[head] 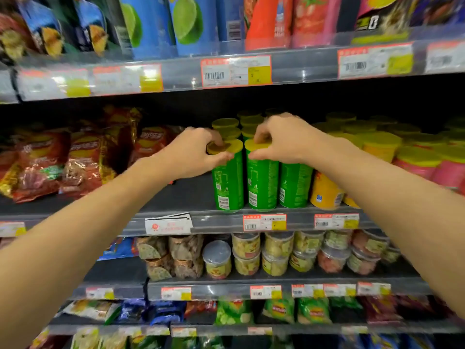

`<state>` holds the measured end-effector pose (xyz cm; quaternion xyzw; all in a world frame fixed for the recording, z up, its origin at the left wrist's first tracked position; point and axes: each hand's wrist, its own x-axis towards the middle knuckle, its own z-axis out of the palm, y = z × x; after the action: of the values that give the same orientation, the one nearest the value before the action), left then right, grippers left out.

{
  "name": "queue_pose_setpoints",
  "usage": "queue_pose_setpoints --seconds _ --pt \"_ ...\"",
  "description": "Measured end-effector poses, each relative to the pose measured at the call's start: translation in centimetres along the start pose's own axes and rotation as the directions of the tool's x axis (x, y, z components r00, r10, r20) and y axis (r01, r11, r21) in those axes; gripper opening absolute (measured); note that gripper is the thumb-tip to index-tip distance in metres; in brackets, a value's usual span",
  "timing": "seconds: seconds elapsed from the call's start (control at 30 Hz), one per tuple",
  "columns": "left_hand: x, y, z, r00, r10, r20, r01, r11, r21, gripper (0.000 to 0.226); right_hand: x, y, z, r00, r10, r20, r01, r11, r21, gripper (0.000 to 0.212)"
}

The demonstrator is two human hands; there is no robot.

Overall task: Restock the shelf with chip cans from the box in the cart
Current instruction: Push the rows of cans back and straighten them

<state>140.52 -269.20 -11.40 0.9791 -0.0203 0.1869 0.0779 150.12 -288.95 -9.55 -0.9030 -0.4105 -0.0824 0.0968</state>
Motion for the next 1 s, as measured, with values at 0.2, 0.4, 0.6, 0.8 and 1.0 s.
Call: queue_pose_setpoints --seconds 0.2,0.4,0.6,0.8,1.0 --pt "-0.1 1.1 0.0 0.997 -0.073 0.036 0.072 0.997 0.033 0.052 -0.7 -0.8 0.6 0.997 0.082 -0.018 -0.081 0.995 0.06 0.042" --pt "-0.6 0.9 0.3 0.996 -0.056 0.067 0.052 0.997 0.052 0.05 -2.0 -0.7 -0.1 0.991 0.115 0.064 -0.118 0.992 0.037 0.055" --pt "-0.5 0.5 -0.5 0.989 -0.041 0.144 0.037 0.999 0.032 0.051 -2.2 -0.7 -0.4 0.987 0.127 0.094 -0.129 0.992 0.014 0.062" --pt "-0.4 0.2 -0.7 0.993 -0.015 0.118 0.013 1.0 0.017 0.05 -2.0 -0.3 -0.5 0.99 0.114 0.078 -0.118 0.992 0.041 0.055" --pt "-0.7 0.6 -0.5 0.997 -0.005 0.072 0.004 1.0 0.009 0.053 -2.1 0.2 -0.8 0.995 0.077 0.062 -0.078 0.997 0.013 0.054"
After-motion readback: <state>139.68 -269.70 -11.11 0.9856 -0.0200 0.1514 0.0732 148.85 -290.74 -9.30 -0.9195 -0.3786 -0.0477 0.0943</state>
